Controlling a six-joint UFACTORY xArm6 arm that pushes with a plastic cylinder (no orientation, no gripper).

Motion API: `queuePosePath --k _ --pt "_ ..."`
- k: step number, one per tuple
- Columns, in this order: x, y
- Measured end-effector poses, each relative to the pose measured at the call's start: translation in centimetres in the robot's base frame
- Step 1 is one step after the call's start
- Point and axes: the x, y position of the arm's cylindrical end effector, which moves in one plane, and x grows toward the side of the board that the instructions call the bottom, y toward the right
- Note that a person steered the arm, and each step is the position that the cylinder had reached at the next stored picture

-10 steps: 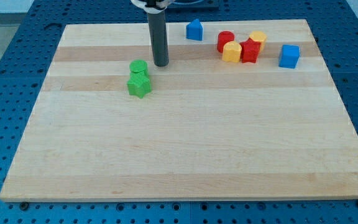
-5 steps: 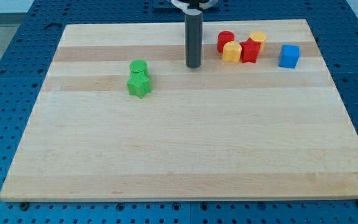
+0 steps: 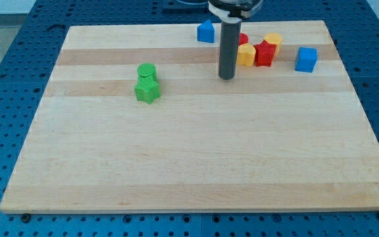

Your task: Move your arm to the center right of the board

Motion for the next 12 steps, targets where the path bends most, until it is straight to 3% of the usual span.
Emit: queuePosePath --k 5,12 --pt "3.5 2.1" --pt "3.1 18.6"
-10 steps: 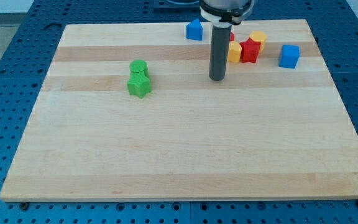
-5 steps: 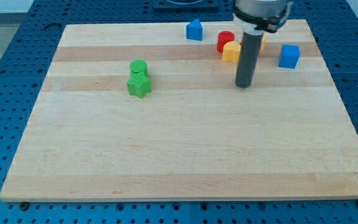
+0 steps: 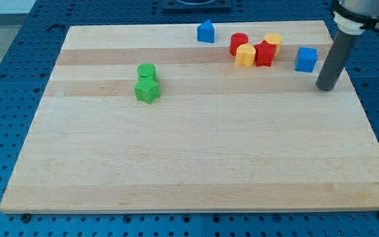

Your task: Move your arm to the center right of the board

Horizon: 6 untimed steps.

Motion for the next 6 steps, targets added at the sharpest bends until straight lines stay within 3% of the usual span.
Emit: queuePosePath --k 6 --pt "-3.6 2.1"
